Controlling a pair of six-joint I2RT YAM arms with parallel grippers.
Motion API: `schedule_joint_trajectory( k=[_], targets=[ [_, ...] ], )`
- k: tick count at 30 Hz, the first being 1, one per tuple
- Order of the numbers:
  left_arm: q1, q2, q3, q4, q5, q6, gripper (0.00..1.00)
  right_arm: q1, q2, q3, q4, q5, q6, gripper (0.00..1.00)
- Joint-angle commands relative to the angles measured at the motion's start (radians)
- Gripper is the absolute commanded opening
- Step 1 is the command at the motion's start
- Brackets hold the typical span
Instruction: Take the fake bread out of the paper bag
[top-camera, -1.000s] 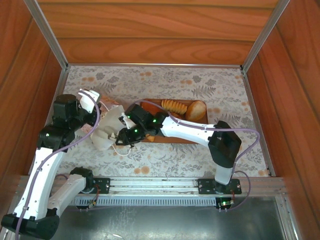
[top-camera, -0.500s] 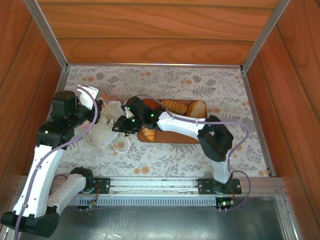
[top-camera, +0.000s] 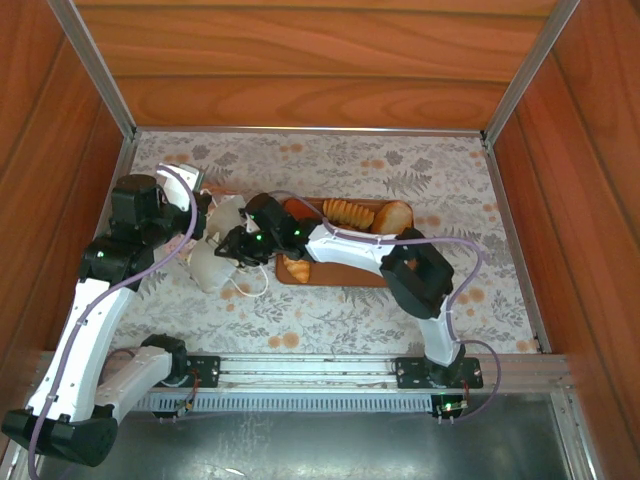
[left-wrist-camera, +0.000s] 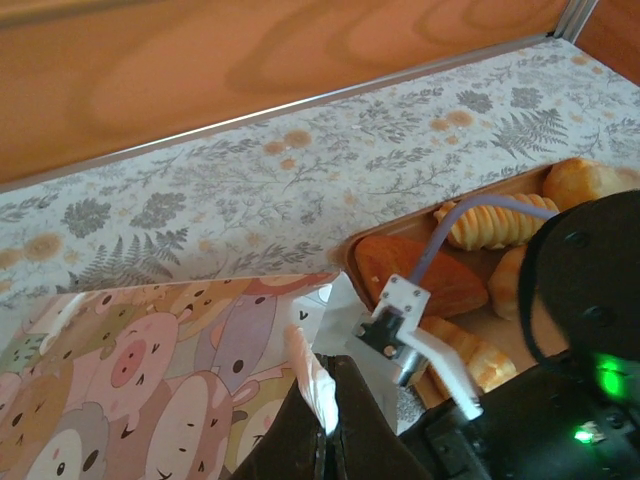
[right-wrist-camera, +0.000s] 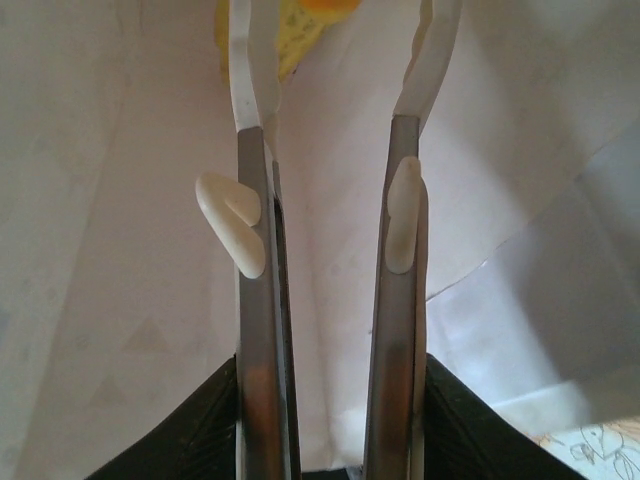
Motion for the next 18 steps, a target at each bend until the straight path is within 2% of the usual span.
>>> schedule_joint_trajectory(
  k=[1, 10, 18],
  targets=[
    [-0.012, 0.001, 0.006, 0.031, 0.032, -0.019, 0.00, -0.009, 0.017, 0.044, 0.055, -0.035, 0.026, 0.43],
    [-0.036, 0.031, 0.017, 0.040, 0.025, -0.028, 0.00, -0.009, 0.076, 0.089, 0.073, -0.021, 0.073, 0.43],
    [-0.043, 0.029, 0.012, 0.046, 0.012, -0.026, 0.00, -0.008, 0.087, 0.111, 0.031, 0.016, 0.040, 0.42]
  ],
)
